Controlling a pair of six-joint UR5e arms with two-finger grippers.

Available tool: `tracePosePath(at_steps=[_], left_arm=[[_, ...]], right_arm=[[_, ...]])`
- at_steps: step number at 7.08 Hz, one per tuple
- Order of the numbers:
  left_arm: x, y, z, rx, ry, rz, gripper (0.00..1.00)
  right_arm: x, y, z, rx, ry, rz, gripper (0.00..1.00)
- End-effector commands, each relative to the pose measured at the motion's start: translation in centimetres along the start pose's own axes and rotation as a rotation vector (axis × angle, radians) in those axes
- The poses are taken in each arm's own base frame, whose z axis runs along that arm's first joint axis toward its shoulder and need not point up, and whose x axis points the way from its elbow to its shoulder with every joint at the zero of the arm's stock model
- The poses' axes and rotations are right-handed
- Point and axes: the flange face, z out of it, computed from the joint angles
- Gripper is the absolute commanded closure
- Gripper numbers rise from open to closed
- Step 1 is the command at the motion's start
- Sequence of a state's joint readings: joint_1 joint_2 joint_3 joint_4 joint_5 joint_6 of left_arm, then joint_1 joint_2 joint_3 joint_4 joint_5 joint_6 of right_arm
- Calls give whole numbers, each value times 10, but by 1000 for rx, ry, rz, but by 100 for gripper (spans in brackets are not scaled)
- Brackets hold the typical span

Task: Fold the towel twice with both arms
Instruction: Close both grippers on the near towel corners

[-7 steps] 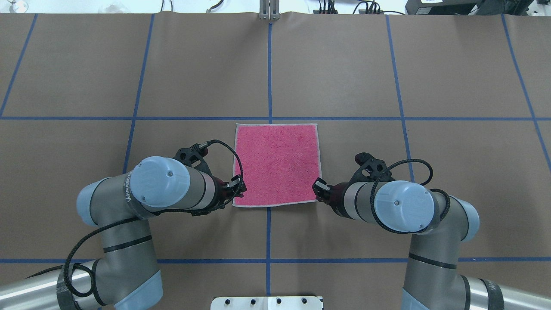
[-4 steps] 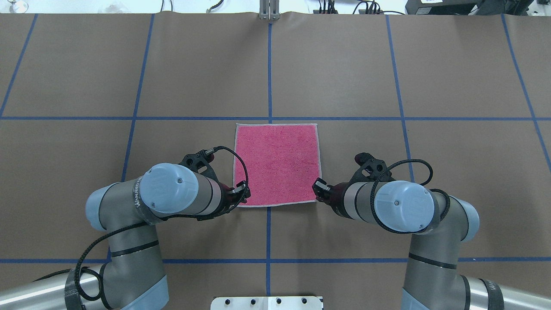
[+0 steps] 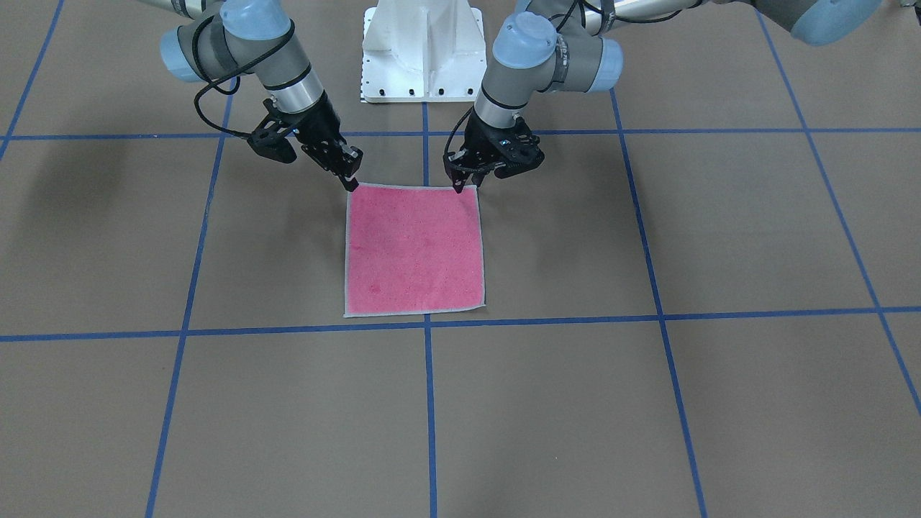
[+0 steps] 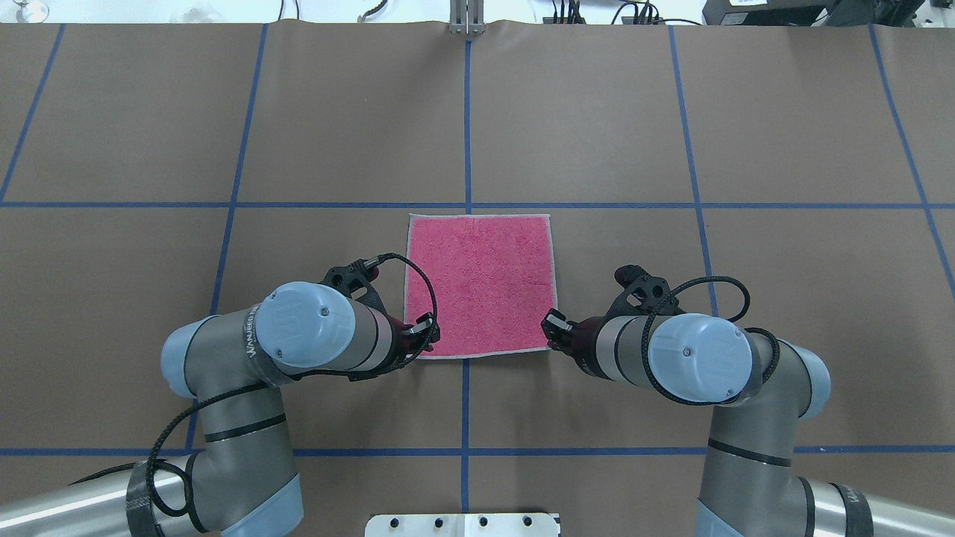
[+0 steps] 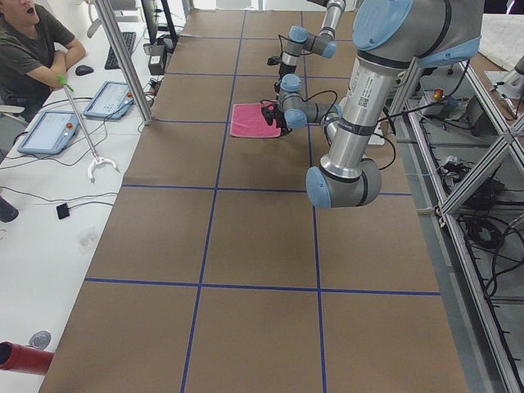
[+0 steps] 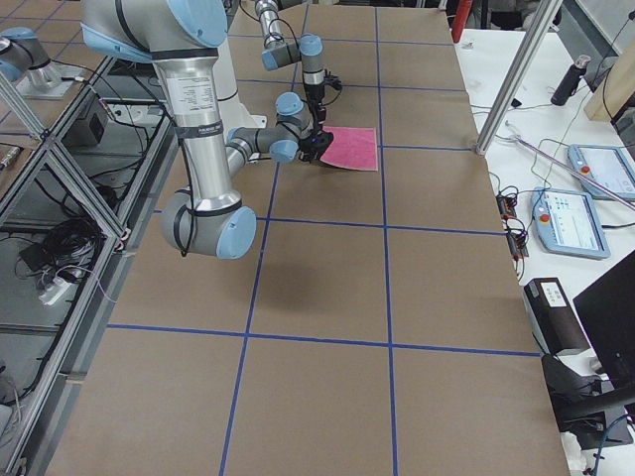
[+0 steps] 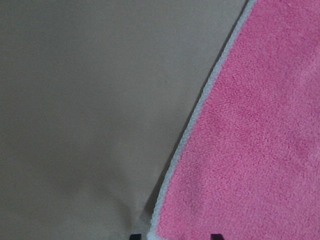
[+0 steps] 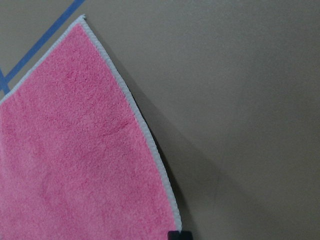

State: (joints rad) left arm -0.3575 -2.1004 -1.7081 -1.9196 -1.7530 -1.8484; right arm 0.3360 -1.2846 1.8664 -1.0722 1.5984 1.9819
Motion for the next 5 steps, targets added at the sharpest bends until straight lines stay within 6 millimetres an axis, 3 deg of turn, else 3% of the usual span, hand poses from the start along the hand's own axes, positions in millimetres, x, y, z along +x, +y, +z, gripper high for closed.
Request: tracePosePath(at_steps=[1,3,4,5], left_arm=[[-3,-1,1,2,-4,-2,57],[-2,-1,-2,2,2,-2,59],[-3,-2,-3,4,1,-2,66],[-3,-2,-2,4,0,-4,87]], right_arm=[[0,0,0,0,0,0,100],[0,0,0,0,-1,0,100],[0,0,0,0,-1,0,100],[0,0,0,0,0,0,100]])
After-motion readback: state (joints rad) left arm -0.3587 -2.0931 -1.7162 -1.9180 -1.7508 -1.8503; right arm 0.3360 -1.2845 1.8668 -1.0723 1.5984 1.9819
